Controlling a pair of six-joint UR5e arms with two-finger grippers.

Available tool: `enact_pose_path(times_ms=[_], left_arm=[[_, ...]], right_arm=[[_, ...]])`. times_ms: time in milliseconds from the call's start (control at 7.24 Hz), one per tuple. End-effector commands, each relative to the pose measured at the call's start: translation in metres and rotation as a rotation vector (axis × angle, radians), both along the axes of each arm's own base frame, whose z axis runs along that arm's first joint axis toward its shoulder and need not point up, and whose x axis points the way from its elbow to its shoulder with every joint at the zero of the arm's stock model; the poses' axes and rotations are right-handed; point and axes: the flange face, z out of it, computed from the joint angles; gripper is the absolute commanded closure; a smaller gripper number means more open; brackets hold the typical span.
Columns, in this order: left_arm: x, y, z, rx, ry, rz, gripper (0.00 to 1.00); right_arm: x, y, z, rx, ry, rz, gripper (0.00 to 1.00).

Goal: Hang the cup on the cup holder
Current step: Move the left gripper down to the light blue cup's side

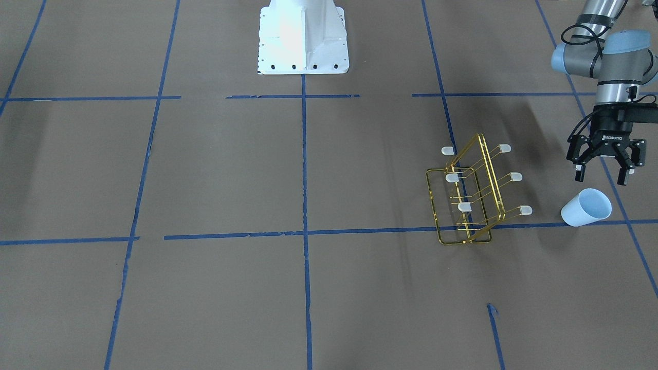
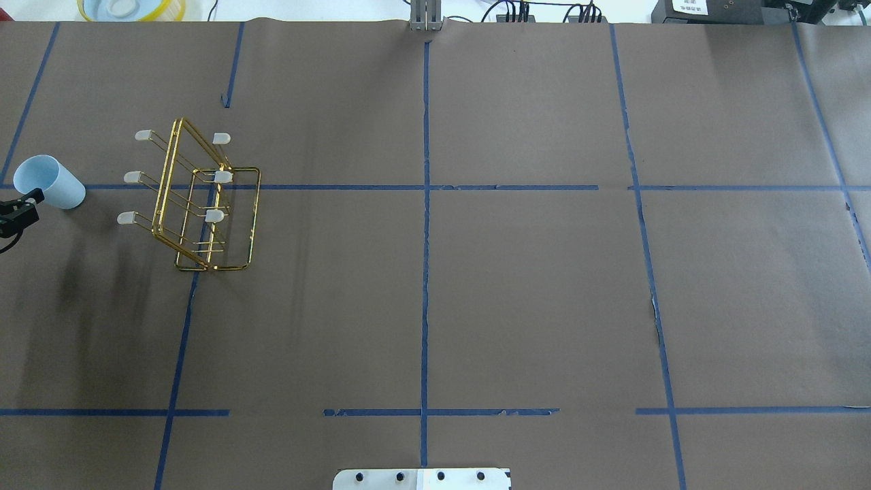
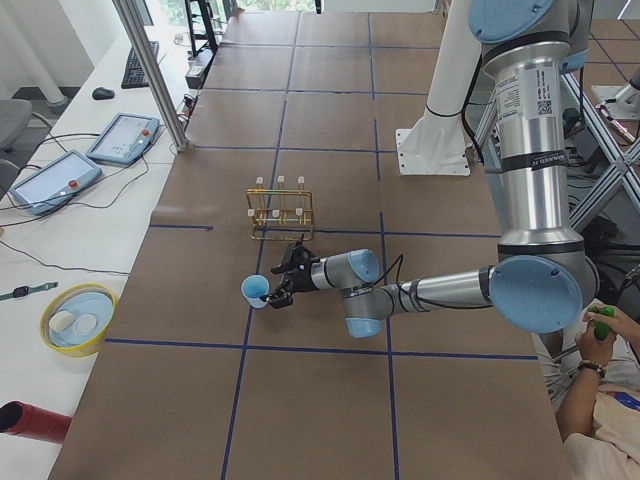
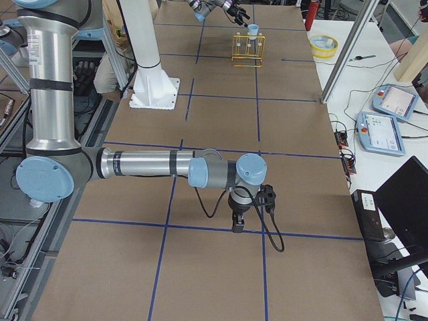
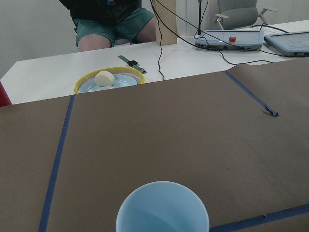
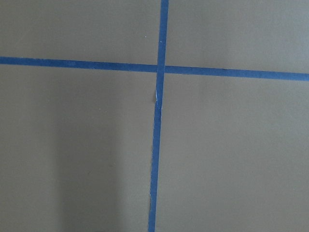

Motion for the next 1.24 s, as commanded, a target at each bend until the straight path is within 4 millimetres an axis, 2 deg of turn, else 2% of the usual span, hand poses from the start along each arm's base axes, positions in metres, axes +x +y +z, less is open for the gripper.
enact_pose_path(times_ms=[0,138,276,414,552,829,967,1105], left_arm=[[0.007,-0.001,0.007,0.011,-0.005,-0.017,0.01],[0.016,0.006,0.019,0.004,-0.008,-0.007,0.01],[0.034,0.011,0.027,-0.046,0.06,-0.002,0.01],[0.044,0.019,0.028,-0.044,0.072,0.024,0.01],[0.041,0.017,0.031,-0.028,0.053,-0.035,0.01],[0.051,0.004,0.016,0.029,0.063,-0.137,0.01],[0.055,0.003,0.022,0.01,0.077,-0.148,0.01],[0.074,0.014,0.031,-0.021,0.109,-0.12,0.01]], right_arm=[[0.0,-0.001,-0.001,0.001,0.0,0.0,0.0],[0.0,0.0,0.0,0.0,0.0,0.0,0.0],[0.0,-0.001,-0.001,0.001,0.0,0.0,0.0],[0.0,-0.001,-0.001,0.001,0.0,0.0,0.0],[0.0,-0.001,-0.001,0.001,0.0,0.0,0.0],[0.0,0.0,0.0,0.0,0.0,0.0,0.0],[0.0,0.0,0.0,0.0,0.0,0.0,0.0],[0.0,-0.001,-0.001,0.001,0.0,0.0,0.0]])
